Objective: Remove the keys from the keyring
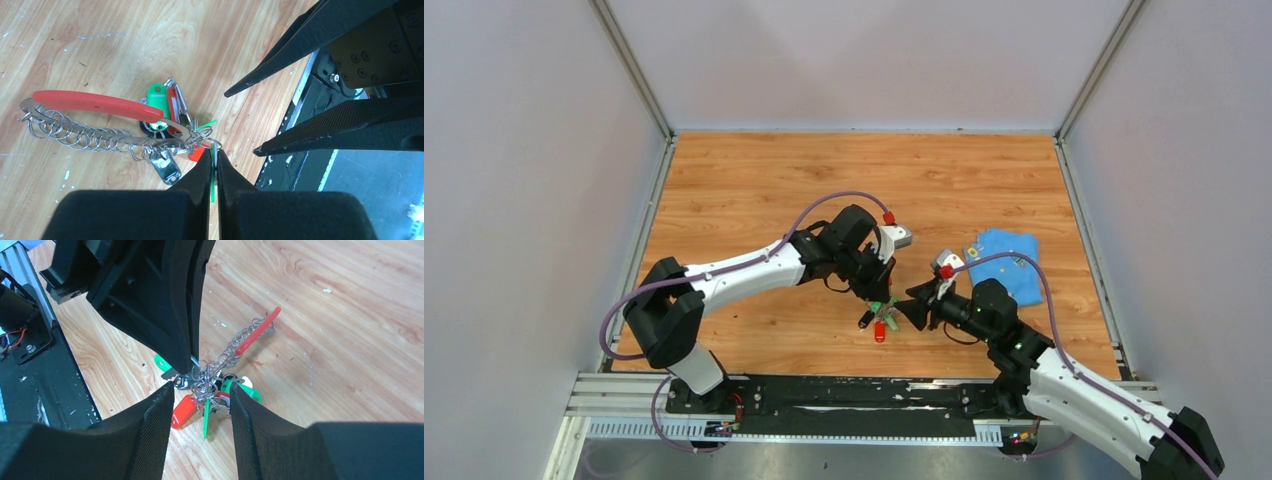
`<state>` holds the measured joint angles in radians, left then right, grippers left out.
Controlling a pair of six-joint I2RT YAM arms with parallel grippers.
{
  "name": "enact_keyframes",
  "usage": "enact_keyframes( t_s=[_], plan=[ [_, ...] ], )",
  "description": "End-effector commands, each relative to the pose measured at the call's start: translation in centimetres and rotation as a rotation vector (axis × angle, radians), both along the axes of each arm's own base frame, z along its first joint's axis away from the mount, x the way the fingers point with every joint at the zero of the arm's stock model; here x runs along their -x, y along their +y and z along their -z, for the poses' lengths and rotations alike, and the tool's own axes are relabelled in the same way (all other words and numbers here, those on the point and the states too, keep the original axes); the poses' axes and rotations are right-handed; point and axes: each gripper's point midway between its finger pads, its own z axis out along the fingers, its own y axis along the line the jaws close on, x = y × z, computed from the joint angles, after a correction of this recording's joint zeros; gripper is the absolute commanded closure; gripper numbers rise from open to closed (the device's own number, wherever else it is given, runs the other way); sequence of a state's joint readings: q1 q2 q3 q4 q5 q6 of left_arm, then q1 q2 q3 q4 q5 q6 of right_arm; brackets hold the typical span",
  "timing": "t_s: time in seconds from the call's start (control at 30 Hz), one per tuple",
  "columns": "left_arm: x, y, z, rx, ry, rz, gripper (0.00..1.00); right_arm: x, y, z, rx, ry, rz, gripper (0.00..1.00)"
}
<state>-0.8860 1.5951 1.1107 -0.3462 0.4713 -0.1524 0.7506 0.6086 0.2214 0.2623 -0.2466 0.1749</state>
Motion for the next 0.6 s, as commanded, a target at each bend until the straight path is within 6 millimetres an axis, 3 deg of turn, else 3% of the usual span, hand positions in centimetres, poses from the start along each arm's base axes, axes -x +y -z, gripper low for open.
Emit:
enact_keyframes(
  t_s=[0.0,0.27,0.57],
  plan=[
    [0.4,0.5,-0.6,0.007,-0.01,0.027,1.0,-0.5,0.3,-1.8,-0.022,-0.149,-0.021,0.53],
    [0.1,0.5,-0.9,0.013,-0.013,0.027,1.0,-0.8,0.8,1.0,0.101,-0.21,-0.018,0.57],
    [0.0,0.6,-1.3,0.025,-0.018,0.035,1.0,-1.7,0.8,2.1,0.159,-0.273,0.019,0.58]
  ],
)
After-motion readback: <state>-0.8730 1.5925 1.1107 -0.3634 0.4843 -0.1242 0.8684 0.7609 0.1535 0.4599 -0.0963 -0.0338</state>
